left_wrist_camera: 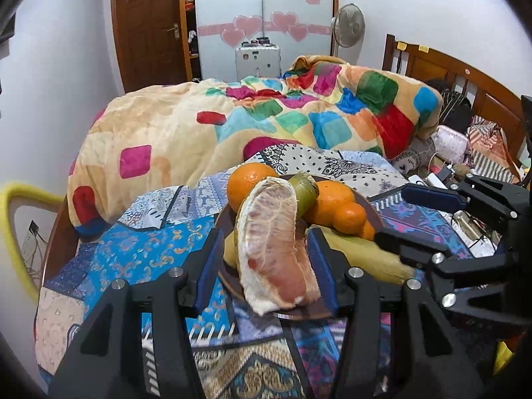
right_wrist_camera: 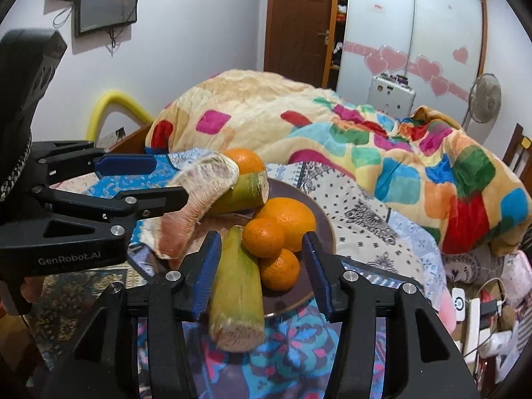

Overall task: Organize fruits
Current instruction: 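Place the pomelo segment on the plate with the left gripper while the right places the mandarin, then move both open grippers down toward the two dark red dates, then grasp one date with the left gripper while the right grasps the other date, then lower the date onto the plate with the left gripper while the right drops its date there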

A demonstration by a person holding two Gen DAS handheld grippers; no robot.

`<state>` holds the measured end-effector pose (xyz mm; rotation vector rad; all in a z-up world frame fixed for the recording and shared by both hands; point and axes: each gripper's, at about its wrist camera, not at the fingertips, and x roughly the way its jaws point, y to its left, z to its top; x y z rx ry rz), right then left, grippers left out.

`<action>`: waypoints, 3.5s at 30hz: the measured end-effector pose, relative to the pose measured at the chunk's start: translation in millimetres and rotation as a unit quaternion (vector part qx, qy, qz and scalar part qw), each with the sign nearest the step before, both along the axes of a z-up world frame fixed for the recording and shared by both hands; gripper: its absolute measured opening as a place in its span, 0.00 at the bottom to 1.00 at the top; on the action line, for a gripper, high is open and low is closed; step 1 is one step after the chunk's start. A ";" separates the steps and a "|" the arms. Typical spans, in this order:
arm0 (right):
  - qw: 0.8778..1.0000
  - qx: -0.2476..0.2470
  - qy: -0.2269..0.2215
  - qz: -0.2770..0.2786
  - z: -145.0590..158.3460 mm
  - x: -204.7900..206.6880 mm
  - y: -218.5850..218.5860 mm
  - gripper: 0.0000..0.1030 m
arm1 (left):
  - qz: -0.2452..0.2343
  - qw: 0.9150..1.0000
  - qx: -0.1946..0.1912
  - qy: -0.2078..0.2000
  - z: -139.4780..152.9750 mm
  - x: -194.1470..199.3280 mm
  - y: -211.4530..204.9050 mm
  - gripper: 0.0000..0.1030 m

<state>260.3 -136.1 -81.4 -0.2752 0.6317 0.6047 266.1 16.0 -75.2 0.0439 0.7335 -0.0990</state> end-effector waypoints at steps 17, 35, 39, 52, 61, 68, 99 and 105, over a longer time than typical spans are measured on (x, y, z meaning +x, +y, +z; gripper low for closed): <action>0.999 0.037 -0.001 0.018 8.9 -78.3 -2.7 0.46 | 0.026 0.999 -0.018 -0.003 8.1 -97.1 24.8 0.56; 0.994 -0.010 0.097 0.049 -66.1 -83.9 36.6 0.45 | 0.030 0.997 -0.024 0.071 -56.0 -124.9 53.3 0.56; 0.994 -0.017 0.098 0.054 -70.6 -82.2 40.9 0.33 | 0.024 0.996 -0.021 0.083 -66.8 -124.5 52.4 0.56; 0.994 0.000 0.090 0.055 -63.9 -84.6 27.7 0.13 | -0.015 0.994 -0.037 0.099 -75.7 -118.0 30.9 0.56; 0.997 0.012 0.067 0.028 -43.7 -83.8 -5.3 0.13 | -0.030 0.994 -0.036 0.099 -77.4 -103.1 10.0 0.42; 0.999 0.017 0.048 0.010 -29.4 -84.1 -26.5 0.13 | -0.032 0.995 -0.017 0.089 -77.9 -95.4 0.8 0.27; 0.999 0.021 0.030 0.034 -8.8 -5.9 19.2 0.13 | -0.022 0.999 -0.020 0.010 -20.8 -42.4 25.2 0.26; 0.998 0.015 0.043 0.036 -9.3 5.3 26.4 0.19 | -0.028 0.999 -0.022 0.016 -28.4 -34.9 21.4 0.26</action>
